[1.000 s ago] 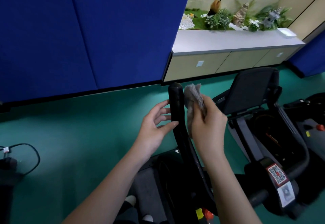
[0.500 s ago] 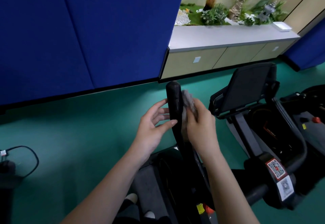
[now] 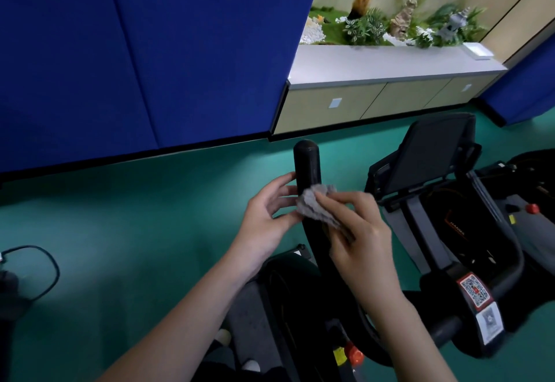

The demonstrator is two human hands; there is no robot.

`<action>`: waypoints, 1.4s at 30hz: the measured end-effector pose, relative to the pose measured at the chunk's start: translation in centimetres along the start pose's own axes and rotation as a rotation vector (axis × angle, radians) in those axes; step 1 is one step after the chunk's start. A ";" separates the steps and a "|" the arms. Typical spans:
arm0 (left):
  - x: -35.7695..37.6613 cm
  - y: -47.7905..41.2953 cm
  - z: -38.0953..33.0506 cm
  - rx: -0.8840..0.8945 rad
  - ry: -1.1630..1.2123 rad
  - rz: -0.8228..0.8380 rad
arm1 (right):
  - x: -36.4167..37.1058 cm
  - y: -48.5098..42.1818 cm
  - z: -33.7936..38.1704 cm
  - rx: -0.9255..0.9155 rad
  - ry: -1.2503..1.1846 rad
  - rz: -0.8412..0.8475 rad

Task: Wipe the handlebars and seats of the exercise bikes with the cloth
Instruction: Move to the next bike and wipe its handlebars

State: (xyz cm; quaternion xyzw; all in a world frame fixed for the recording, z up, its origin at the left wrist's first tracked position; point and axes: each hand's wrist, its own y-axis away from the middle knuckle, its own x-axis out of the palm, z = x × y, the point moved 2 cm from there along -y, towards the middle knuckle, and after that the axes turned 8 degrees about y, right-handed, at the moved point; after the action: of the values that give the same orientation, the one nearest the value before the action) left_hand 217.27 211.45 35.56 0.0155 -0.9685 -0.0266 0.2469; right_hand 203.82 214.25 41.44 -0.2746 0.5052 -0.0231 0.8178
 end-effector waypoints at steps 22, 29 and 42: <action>3.6 4.9 3.5 -0.039 0.253 -0.350 | -1.6 -10.1 2.0 -0.633 0.104 0.336; 4.1 5.6 4.2 -0.052 0.322 -0.368 | -0.1 -10.2 2.9 -1.020 0.413 0.682; 4.6 5.7 4.9 -0.047 0.395 -0.403 | 2.1 -10.9 4.5 -1.118 0.481 0.872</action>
State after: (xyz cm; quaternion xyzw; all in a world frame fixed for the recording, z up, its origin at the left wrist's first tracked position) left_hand 210.76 217.19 33.84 0.2068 -0.8781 -0.0939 0.4210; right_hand 211.28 206.25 46.40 -0.4116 0.6695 0.5040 0.3584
